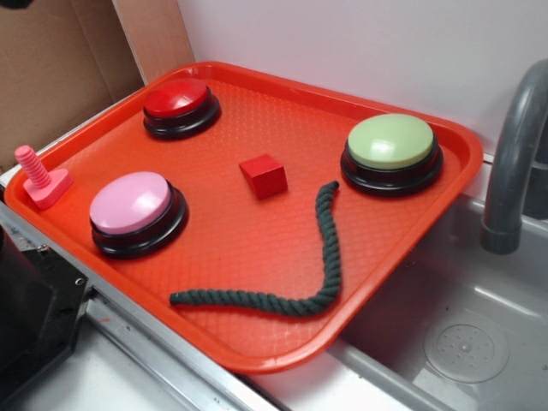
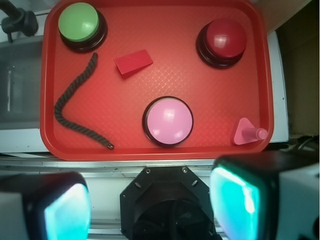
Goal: Push the pink button.
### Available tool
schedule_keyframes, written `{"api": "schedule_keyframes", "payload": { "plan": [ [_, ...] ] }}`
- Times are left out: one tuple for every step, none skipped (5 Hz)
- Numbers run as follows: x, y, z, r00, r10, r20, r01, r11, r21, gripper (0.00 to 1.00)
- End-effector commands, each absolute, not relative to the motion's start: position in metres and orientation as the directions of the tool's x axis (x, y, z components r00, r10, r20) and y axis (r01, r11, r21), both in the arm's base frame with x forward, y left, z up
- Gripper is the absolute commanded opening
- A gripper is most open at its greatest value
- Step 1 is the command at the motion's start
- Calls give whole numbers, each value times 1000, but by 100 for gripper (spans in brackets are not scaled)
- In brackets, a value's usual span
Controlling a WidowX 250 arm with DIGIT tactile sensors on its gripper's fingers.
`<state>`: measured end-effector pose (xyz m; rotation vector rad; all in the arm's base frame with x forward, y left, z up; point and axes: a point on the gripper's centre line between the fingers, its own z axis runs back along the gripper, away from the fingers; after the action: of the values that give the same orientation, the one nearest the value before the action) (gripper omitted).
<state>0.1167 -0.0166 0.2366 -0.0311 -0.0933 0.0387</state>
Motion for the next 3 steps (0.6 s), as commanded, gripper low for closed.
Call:
{"api": "schedule_keyframes", "payload": {
  "plan": [
    [117,-17,237,995,40,92,-37,999,-33,100],
    [129,0,210,999,46,-4,-45,999,15,100],
    [149,-5,165,995,-51,-82,55,997,48,100]
  ]
}}
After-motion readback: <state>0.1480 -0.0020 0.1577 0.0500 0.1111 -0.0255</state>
